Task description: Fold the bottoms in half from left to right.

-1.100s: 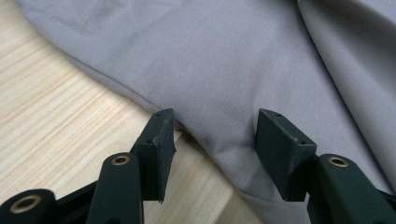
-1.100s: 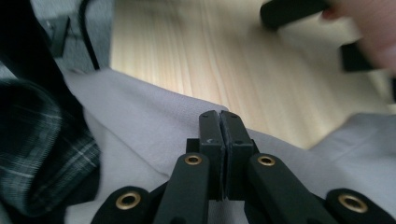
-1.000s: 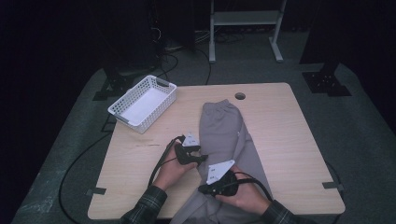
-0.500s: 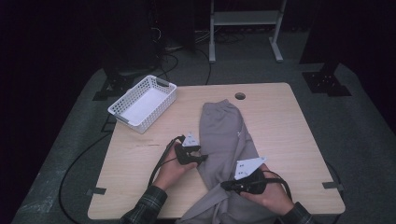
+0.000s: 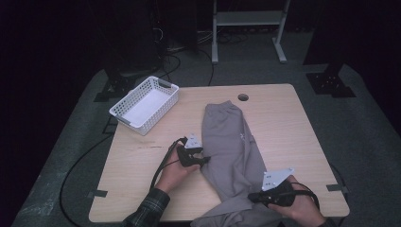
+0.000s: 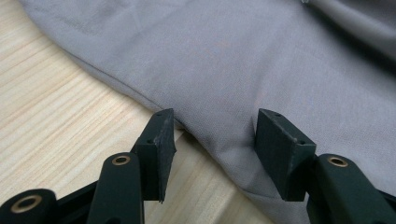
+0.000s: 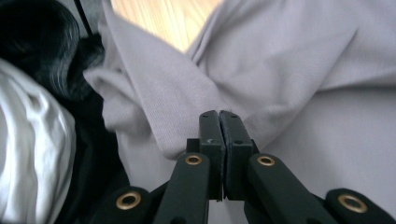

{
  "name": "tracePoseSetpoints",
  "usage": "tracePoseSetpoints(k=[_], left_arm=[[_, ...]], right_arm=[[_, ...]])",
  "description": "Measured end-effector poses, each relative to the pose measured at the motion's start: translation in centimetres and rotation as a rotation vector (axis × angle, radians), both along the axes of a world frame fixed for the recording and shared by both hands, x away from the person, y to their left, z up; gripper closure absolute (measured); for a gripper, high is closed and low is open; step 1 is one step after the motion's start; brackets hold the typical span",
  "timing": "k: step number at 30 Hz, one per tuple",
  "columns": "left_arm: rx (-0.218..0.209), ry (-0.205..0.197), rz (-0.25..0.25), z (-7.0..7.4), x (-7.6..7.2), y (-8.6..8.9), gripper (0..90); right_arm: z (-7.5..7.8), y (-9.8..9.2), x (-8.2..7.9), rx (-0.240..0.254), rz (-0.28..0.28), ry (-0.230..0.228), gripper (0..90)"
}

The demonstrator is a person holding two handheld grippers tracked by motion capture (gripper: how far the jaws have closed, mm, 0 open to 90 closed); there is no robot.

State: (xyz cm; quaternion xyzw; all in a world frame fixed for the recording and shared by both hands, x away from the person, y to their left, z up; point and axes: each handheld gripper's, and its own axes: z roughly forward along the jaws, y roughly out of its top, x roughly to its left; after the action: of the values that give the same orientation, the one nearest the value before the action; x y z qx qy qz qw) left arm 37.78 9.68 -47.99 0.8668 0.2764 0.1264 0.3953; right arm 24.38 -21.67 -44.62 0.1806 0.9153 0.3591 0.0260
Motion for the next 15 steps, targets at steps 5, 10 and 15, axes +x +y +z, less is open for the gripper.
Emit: tracePoseSetpoints(k=[5, 10, 15], left_arm=[[0.0, 0.001, 0.003, 0.0, 0.0, 0.0, 46.7], [-0.002, 0.001, 0.005, 0.0, 0.1, 0.0, 46.7], [-0.006, -0.004, 0.005, -0.1, 0.1, 0.0, 46.7]], right_arm=[[-0.6, -1.6, -0.7, -0.018, 0.005, 0.051, 88.0], [-1.0, -2.6, -1.6, -0.045, 0.037, 0.077, 88.0], [-0.5, -3.6, -1.7, 0.035, 0.028, 0.038, 82.8]])
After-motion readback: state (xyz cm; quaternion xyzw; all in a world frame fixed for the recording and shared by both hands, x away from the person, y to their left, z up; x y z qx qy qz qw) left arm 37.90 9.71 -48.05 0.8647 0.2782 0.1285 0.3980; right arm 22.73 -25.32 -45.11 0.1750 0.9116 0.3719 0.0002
